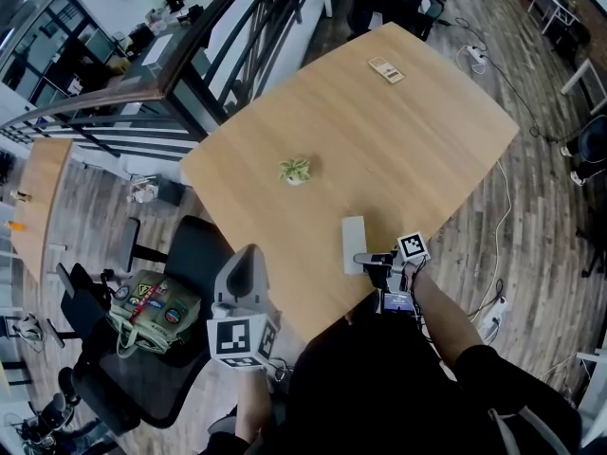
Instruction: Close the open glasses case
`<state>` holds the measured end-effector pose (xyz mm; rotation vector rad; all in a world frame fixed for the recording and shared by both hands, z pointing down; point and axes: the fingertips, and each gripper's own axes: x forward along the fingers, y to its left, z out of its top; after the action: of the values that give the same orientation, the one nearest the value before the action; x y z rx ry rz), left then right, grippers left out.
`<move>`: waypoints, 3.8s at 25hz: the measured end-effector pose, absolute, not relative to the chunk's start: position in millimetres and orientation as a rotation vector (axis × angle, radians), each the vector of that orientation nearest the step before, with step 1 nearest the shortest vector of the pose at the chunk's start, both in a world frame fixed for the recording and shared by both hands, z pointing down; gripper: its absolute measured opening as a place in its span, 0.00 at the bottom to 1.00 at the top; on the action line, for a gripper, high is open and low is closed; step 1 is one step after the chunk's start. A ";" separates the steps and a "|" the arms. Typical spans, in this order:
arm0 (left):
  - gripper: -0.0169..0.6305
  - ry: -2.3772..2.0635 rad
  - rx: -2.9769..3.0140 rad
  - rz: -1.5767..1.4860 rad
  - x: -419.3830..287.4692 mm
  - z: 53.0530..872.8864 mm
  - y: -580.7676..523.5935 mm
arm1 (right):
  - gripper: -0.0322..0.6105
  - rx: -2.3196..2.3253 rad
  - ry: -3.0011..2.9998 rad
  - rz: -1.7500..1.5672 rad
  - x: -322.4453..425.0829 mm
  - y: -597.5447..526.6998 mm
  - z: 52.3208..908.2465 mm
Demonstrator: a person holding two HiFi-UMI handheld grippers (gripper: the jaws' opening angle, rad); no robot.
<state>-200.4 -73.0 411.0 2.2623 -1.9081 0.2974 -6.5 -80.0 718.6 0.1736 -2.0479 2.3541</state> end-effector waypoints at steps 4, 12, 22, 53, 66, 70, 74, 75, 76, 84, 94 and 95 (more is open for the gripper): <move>0.03 -1.914 2.270 0.313 -197.9 410.1 -71.8 | 0.08 0.205 -2.026 2.290 -6.0 -74.9 724.6; 0.03 -1.914 2.274 0.322 -195.3 411.5 -73.2 | 0.08 0.229 -2.036 2.066 -3.5 -68.5 730.3; 0.03 -1.902 2.287 0.319 -188.7 410.9 -73.5 | 0.09 0.317 -2.072 1.907 0.7 -69.2 732.1; 0.03 -1.910 2.302 0.312 -183.7 406.8 -70.1 | 0.20 0.734 -2.155 0.594 17.6 -104.1 706.2; 0.03 -1.916 2.300 0.312 -184.4 405.7 -65.2 | 0.07 0.717 -2.091 0.338 29.0 -115.8 713.2; 0.03 -1.919 2.294 0.314 -185.0 406.6 -63.3 | 0.07 0.665 -2.061 0.310 27.8 -115.2 719.0; 0.03 -1.918 2.291 0.316 -184.1 406.3 -61.2 | 0.07 0.645 -2.003 0.282 31.9 -111.3 732.6; 0.03 -1.919 2.290 0.317 -184.4 406.5 -60.7 | 0.07 0.649 -1.992 0.275 32.6 -111.9 734.4; 0.03 -1.919 2.289 0.319 -184.8 406.9 -60.3 | 0.07 0.647 -1.983 0.266 32.4 -112.8 735.5; 0.03 -1.919 2.288 0.307 -183.0 407.1 -56.8 | 0.07 0.618 -1.977 0.288 31.5 -114.5 738.7; 0.03 -1.906 2.319 0.323 -177.3 401.3 -55.4 | 0.07 0.611 -1.980 0.301 30.5 -113.9 732.1; 0.03 -1.905 2.320 0.324 -176.8 401.6 -55.6 | 0.07 0.615 -1.994 0.289 29.9 -113.7 728.6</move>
<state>-176.8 -55.6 401.6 2.3201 -1.9050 0.3240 29.9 -113.7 728.6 0.6148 -1.9940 0.2895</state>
